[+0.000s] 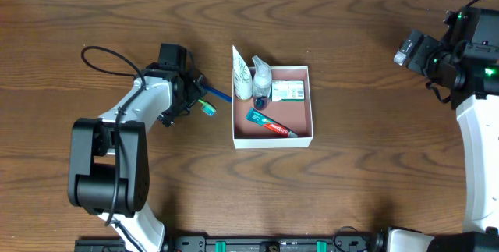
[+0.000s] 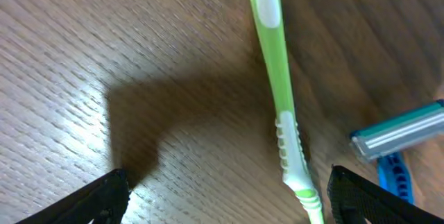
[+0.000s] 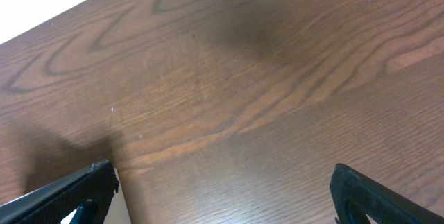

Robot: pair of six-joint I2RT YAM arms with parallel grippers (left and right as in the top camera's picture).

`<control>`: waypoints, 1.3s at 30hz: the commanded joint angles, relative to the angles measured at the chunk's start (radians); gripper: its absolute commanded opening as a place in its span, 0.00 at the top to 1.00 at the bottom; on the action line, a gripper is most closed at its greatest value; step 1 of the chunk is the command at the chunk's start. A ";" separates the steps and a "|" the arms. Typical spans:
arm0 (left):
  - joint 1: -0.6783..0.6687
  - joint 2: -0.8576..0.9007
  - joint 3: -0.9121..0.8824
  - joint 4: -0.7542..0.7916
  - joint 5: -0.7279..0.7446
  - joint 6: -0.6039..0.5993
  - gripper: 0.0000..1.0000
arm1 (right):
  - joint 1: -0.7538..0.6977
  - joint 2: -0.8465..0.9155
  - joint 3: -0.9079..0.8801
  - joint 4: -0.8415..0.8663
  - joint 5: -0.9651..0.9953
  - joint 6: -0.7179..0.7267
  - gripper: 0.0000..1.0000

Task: Pack container
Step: 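Grasp the green toothbrush handle with the left gripper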

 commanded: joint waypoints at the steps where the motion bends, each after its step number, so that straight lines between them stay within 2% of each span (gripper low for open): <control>1: 0.003 0.072 -0.009 -0.003 0.001 0.011 0.08 | -0.006 -0.003 0.012 -0.001 -0.003 -0.011 0.01; 6: 0.003 0.098 -0.009 -0.034 0.002 0.011 0.09 | -0.006 -0.003 0.013 -0.001 -0.003 -0.011 0.01; 18: 0.006 0.098 -0.009 -0.262 0.028 0.022 0.12 | -0.006 -0.003 0.012 -0.001 -0.003 -0.012 0.01; 26: 0.006 0.098 -0.009 -0.204 0.027 0.149 0.14 | -0.006 -0.003 0.012 -0.001 -0.003 -0.011 0.01; 30: 0.006 0.098 -0.009 -0.167 0.026 0.166 0.34 | -0.006 -0.003 0.012 -0.001 -0.003 -0.011 0.01; 35: 0.006 0.098 -0.009 -0.138 0.020 0.173 0.48 | -0.006 -0.003 0.013 -0.001 -0.003 -0.012 0.01; 39: 0.006 0.098 -0.009 -0.129 0.020 0.172 0.65 | -0.006 -0.003 0.013 -0.001 -0.003 -0.011 0.01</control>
